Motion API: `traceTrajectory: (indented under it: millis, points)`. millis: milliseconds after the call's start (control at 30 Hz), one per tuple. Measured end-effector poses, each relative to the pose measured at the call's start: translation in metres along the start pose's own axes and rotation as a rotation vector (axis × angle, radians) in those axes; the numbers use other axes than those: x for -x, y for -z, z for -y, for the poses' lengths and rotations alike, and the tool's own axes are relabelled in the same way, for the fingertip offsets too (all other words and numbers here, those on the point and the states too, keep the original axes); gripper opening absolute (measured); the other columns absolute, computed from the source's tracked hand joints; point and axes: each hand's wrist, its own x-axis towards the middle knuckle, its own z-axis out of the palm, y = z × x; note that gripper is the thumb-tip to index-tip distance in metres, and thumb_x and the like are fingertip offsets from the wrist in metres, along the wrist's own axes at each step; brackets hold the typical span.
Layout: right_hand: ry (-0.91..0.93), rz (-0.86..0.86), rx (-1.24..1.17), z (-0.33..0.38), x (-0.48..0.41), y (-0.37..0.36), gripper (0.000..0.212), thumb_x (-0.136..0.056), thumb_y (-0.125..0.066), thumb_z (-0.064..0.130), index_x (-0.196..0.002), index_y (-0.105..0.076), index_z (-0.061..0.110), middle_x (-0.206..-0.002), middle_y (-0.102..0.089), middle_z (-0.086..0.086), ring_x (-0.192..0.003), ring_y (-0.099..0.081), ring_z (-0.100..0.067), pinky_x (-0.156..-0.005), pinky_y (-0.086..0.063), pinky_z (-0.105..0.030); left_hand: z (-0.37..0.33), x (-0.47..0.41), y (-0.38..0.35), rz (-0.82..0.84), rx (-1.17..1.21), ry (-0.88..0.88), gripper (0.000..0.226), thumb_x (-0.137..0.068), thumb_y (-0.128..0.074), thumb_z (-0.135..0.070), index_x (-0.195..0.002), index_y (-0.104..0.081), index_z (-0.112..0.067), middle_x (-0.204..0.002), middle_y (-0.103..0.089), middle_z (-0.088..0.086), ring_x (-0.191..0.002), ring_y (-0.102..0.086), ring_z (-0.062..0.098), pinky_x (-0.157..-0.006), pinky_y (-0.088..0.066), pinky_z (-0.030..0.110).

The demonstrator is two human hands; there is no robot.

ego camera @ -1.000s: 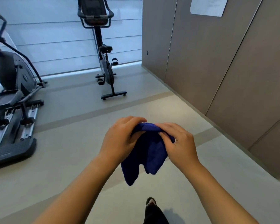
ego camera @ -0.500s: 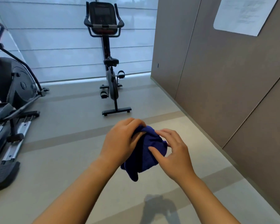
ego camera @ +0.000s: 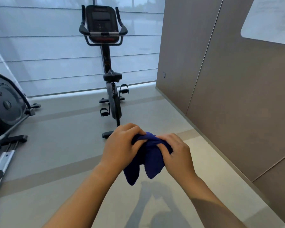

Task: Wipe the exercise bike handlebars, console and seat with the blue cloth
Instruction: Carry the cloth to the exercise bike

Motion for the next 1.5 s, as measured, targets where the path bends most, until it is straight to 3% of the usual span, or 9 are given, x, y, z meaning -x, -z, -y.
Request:
traceTrajectory:
  millis: [200,367,533,667,867,1100,1233,1400,1500]
  points:
    - [-0.04,0.022,0.014,-0.032,-0.108,-0.05,0.024,-0.093,-0.052,0.01,-0.103,-0.065,0.027,-0.097,-0.062,0.013,-0.094,-0.056,-0.007,-0.081,-0.045,-0.016,0.077,-0.102,-0.02,0.063,0.02,0.035,0.016,-0.086,-0.062,-0.031,-0.098,-0.072,-0.034,-0.099,-0.066,-0.02,-0.091,-0.059,0.007,-0.077,-0.05,0.028]
    - [0.011,0.013,0.011,-0.07,-0.208,-0.095,0.028,-0.095,-0.049,0.007,-0.112,-0.067,0.019,-0.102,-0.065,0.007,-0.098,-0.057,-0.013,-0.086,-0.046,-0.02,0.14,-0.192,-0.043,0.047,-0.015,0.035,0.018,-0.089,-0.059,-0.034,-0.102,-0.071,-0.035,-0.099,-0.068,-0.019,-0.09,-0.058,0.002,-0.074,-0.042,0.014]
    - [0.048,0.024,-0.048,-0.111,-0.316,-0.136,0.024,-0.091,-0.056,0.007,-0.107,-0.069,0.018,-0.097,-0.066,0.007,-0.094,-0.06,-0.013,-0.082,-0.05,-0.03,0.198,-0.289,-0.064,0.02,-0.057,0.078,0.018,-0.09,-0.057,-0.032,-0.102,-0.07,-0.035,-0.1,-0.067,-0.018,-0.091,-0.058,0.005,-0.073,-0.048,0.025]
    - [0.124,0.065,-0.008,-0.14,-0.402,-0.165,0.021,-0.085,-0.066,0.007,-0.101,-0.069,0.02,-0.091,-0.064,0.008,-0.084,-0.059,-0.009,-0.072,-0.052,-0.024,0.241,-0.36,-0.075,0.003,-0.066,0.134,0.016,-0.089,-0.059,-0.027,-0.098,-0.072,-0.032,-0.097,-0.068,-0.016,-0.086,-0.059,0.006,-0.069,-0.051,0.028]
    - [0.095,0.146,-0.016,-0.161,-0.503,-0.229,0.024,-0.079,-0.067,0.001,-0.082,-0.066,0.024,-0.081,-0.056,0.014,-0.077,-0.054,-0.004,-0.067,-0.045,-0.014,0.316,-0.428,-0.081,0.019,-0.019,0.284,0.018,-0.087,-0.06,-0.016,-0.09,-0.071,-0.029,-0.088,-0.065,-0.017,-0.078,-0.057,0.002,-0.069,-0.051,0.026]
    - [0.203,0.237,-0.091,-0.153,-0.599,-0.326,0.026,-0.088,-0.06,0.005,-0.097,-0.068,0.029,-0.089,-0.059,0.018,-0.086,-0.057,-0.002,-0.074,-0.046,-0.011,0.415,-0.485,-0.047,-0.095,-0.128,0.321,0.01,-0.088,-0.058,-0.033,-0.088,-0.066,-0.039,-0.082,-0.062,-0.023,-0.074,-0.053,0.0,-0.059,-0.043,0.018]
    - [0.266,0.264,-0.166,-0.132,-0.65,-0.403,0.025,-0.09,-0.057,0.006,-0.1,-0.068,0.027,-0.092,-0.063,0.015,-0.089,-0.058,-0.002,-0.075,-0.046,-0.013,0.49,-0.512,-0.012,-0.167,-0.151,0.331,0.009,-0.088,-0.058,-0.032,-0.089,-0.065,-0.037,-0.084,-0.064,-0.02,-0.074,-0.055,0.003,-0.06,-0.046,0.022]
    - [0.194,0.316,-0.322,-0.098,-0.709,-0.504,0.019,-0.094,-0.052,0.01,-0.104,-0.064,0.021,-0.093,-0.067,0.011,-0.091,-0.062,-0.012,-0.076,-0.054,-0.037,0.581,-0.556,0.046,-0.167,-0.175,0.286,0.01,-0.09,-0.056,-0.029,-0.092,-0.066,-0.031,-0.087,-0.062,-0.016,-0.077,-0.053,0.005,-0.062,-0.042,0.019]
    - [0.203,0.314,-0.404,-0.069,-0.75,-0.57,0.019,-0.093,-0.055,0.009,-0.102,-0.064,0.022,-0.092,-0.066,0.008,-0.09,-0.062,-0.017,-0.072,-0.055,-0.043,0.644,-0.585,0.089,-0.165,-0.213,0.235,0.01,-0.089,-0.058,-0.023,-0.092,-0.068,-0.025,-0.086,-0.062,-0.011,-0.077,-0.054,0.007,-0.064,-0.044,0.021]
